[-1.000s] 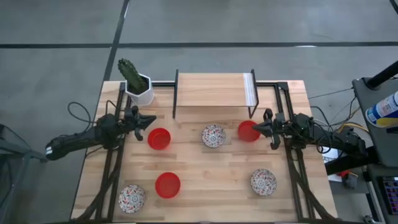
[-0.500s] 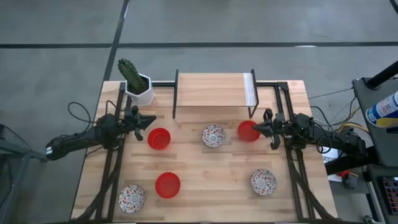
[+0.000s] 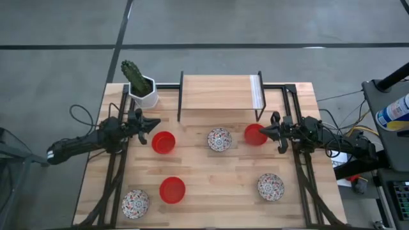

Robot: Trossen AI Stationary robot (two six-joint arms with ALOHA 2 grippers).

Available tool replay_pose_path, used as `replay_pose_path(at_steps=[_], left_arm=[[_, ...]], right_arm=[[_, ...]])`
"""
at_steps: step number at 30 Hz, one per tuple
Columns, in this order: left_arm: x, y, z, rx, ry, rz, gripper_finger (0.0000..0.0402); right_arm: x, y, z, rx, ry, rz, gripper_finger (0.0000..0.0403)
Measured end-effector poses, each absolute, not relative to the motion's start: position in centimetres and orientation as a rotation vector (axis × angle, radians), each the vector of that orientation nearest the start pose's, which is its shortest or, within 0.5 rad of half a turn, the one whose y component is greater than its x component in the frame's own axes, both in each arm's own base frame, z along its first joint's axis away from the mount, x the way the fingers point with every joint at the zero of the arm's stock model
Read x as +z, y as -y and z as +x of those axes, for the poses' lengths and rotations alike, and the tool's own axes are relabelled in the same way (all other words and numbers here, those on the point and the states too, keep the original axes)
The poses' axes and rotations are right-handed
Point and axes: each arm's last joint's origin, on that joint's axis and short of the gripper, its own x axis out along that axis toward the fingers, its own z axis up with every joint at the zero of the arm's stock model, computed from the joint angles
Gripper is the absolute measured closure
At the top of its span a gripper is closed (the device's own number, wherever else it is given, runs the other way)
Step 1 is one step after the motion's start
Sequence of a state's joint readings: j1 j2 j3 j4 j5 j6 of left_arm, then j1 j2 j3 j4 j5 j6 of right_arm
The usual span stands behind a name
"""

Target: Pick & Place Mini bowls

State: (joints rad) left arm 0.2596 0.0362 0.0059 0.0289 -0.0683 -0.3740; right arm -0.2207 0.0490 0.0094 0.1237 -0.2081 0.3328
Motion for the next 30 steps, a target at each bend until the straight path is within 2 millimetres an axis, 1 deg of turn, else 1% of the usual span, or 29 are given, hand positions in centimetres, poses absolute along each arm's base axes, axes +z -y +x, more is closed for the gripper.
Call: replay_pose_path(at_steps=[19, 20, 24, 26, 28, 30], left_arm=[[16.55, -2.74, 9.57, 0.324, 0.060, -0.371, 0.0392], [16.55, -2.74, 9.57, 0.324, 0.060, -0.371, 0.0392], [16.55, -2.75, 9.57, 0.324, 0.060, -0.371, 0.0392], [16.55, -2.74, 9.57, 0.324, 0.060, -0.371, 0.0392], [16.55, -2.74, 9.57, 0.324, 0.060, -0.371, 0.0392], [16.55, -2.74, 9.57, 0.324, 0.060, -0.370, 0.0392]], right_arm=[[17.48, 1.59, 9.81, 0.001, 0.084, 0.314, 0.0394], [17.48, 1.60, 9.81, -0.004, 0.084, 0.286, 0.0394], [17.48, 1.67, 9.81, -0.037, 0.084, 0.038, 0.0394], [17.48, 1.67, 9.81, -0.041, 0.082, -0.057, 0.0394], [17.48, 1.67, 9.81, -0.044, 0.080, -0.125, 0.0394], [17.48, 1.67, 9.81, -0.046, 0.080, -0.154, 0.0394]])
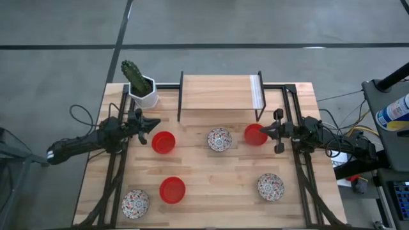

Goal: Pick & Place Mini bowls
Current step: Put the top right red bowl on the shelf

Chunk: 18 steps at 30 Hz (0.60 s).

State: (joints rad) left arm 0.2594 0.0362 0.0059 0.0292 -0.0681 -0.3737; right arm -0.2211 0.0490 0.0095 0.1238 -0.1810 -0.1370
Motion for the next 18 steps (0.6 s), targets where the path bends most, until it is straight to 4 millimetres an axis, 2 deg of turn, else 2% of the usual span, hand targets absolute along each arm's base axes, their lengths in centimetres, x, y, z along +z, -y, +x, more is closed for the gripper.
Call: replay_pose_path(at_steps=[2, 4, 10, 16, 18], left_arm=[[16.6, -2.7, 9.6, 0.324, 0.060, -0.370, 0.0392], [16.5, -2.7, 9.6, 0.324, 0.060, -0.371, 0.0392], [16.6, -2.7, 9.6, 0.324, 0.060, -0.371, 0.0392], [16.5, -2.7, 9.6, 0.324, 0.060, -0.370, 0.0392], [16.6, -2.7, 9.6, 0.324, 0.060, -0.371, 0.0392]], right_arm=[[17.5, 1.7, 9.8, -0.045, 0.080, -0.148, 0.0394], [17.5, 1.7, 9.8, -0.041, 0.082, -0.067, 0.0394], [17.6, 2.2, 9.8, -0.187, 0.143, 0.451, 0.0394], [17.6, 2.6, 9.6, -0.302, 0.241, 0.806, 0.0394], [17.6, 2.7, 9.6, -0.319, 0.306, 1.050, 0.0394]])
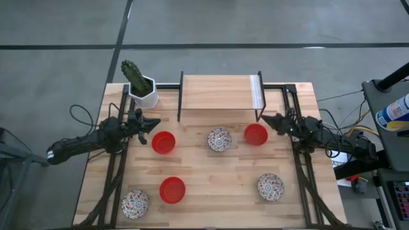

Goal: Pick & Place Mini bowls
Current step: Put the top right red bowl on the shelf

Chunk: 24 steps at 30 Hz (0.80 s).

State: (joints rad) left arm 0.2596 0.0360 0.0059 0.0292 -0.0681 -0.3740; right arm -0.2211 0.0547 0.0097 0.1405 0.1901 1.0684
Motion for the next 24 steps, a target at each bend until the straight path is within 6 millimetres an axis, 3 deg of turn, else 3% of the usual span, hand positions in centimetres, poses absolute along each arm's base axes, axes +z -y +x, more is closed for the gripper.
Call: replay_pose_path(at_steps=[3, 16, 20, 24], left_arm=[[16.6, -2.7, 9.6, 0.324, 0.060, -0.370, 0.0392], [16.6, -2.7, 9.6, 0.324, 0.060, -0.371, 0.0392], [16.5, -2.7, 9.6, 0.324, 0.060, -0.370, 0.0392], [16.6, -2.7, 9.6, 0.324, 0.060, -0.371, 0.0392]], right_arm=[[17.6, 2.7, 9.6, -0.293, 0.341, 1.252, 0.0394], [17.0, 2.0, 10.1, -0.081, 0.108, 1.468, 0.0389], [18.1, 1.8, 10.1, -0.027, 0.044, 1.482, 0.0379], [19.7, 1.6, 10.1, -0.117, -0.116, 1.460, 0.0369]])
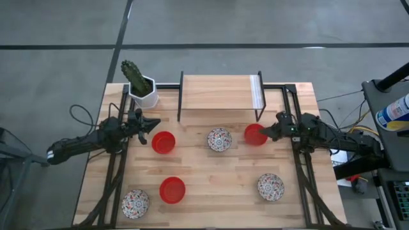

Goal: Pick & Place Mini bowls
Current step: Put the top right red bowl on the shelf

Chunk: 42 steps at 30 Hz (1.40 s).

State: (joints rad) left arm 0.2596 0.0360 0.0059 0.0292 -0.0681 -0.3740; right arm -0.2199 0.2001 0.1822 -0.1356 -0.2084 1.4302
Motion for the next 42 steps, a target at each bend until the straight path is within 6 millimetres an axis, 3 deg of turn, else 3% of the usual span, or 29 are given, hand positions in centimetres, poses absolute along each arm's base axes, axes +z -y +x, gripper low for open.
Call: replay_pose_path(at_steps=[10, 16, 27, 42], left_arm=[[16.5, -2.7, 9.6, 0.324, 0.060, -0.371, 0.0392], [16.6, -2.7, 9.6, 0.324, 0.060, -0.371, 0.0392], [16.6, -2.7, 9.6, 0.324, 0.060, -0.371, 0.0392], [16.5, -2.7, 9.6, 0.324, 0.060, -0.371, 0.0392]], right_arm=[[23.6, 2.0, 10.8, -0.432, -0.402, 1.464, 0.0282], [23.4, 2.2, 10.8, -0.765, -0.692, 1.441, 0.0247], [20.4, 2.8, 12.6, -0.988, -0.883, 1.342, 0.0268], [18.2, 3.3, 14.1, -1.117, -0.998, 1.218, 0.0304]])
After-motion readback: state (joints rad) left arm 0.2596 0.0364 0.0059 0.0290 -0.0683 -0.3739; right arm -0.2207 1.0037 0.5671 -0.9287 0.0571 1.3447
